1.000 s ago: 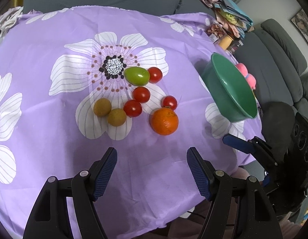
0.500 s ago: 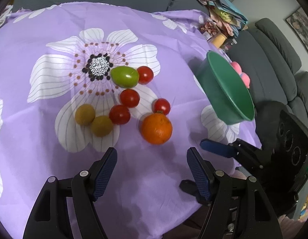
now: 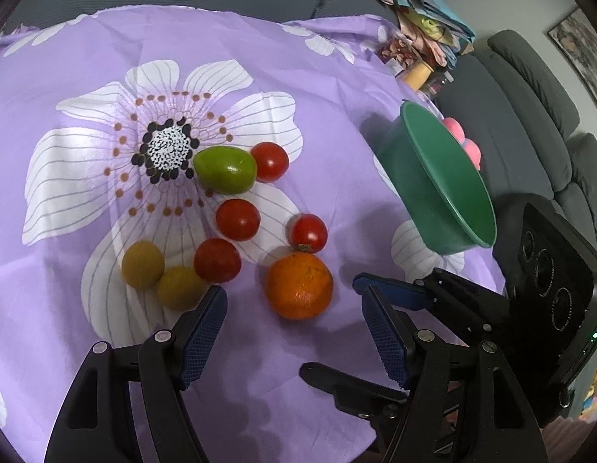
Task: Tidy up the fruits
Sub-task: 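Grasp the remaining orange with the right gripper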
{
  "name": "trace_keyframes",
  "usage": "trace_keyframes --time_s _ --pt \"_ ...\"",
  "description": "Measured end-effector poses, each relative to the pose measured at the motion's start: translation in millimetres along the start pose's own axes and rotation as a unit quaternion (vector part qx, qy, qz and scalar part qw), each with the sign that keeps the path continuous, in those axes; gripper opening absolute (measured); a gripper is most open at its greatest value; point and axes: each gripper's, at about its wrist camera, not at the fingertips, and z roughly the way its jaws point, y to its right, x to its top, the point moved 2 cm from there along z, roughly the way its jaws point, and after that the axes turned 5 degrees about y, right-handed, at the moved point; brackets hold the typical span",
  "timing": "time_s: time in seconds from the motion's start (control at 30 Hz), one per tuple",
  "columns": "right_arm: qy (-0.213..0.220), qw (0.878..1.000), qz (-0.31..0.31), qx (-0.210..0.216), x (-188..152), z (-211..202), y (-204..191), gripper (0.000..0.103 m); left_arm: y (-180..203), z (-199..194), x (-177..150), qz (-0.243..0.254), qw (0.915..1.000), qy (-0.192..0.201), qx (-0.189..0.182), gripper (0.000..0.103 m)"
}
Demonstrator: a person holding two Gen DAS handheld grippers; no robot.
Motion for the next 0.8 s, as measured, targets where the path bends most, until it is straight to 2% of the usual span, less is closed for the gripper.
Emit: trace_keyframes --time_s 0.3,0.53,0.7,0.8 --pt "-0.006 1.000 -0.001 0.009 4 11 2 0.075 4 10 3 0.021 0.9998 -0.006 0.000 0.072" --pt "-0.007 1.000 -0.003 0.019 6 17 2 0.062 10 15 6 0.041 0.9992 -0.005 -0.001 0.072" --pt "-0.009 1.000 -0.001 0.020 7 20 3 0.055 12 19 6 0.048 0.9988 -0.009 -0.003 0.068" --pt "-0.009 1.000 -0.002 0.016 7 21 4 0.050 11 23 7 0.047 0.9988 -0.013 -0.005 0.060"
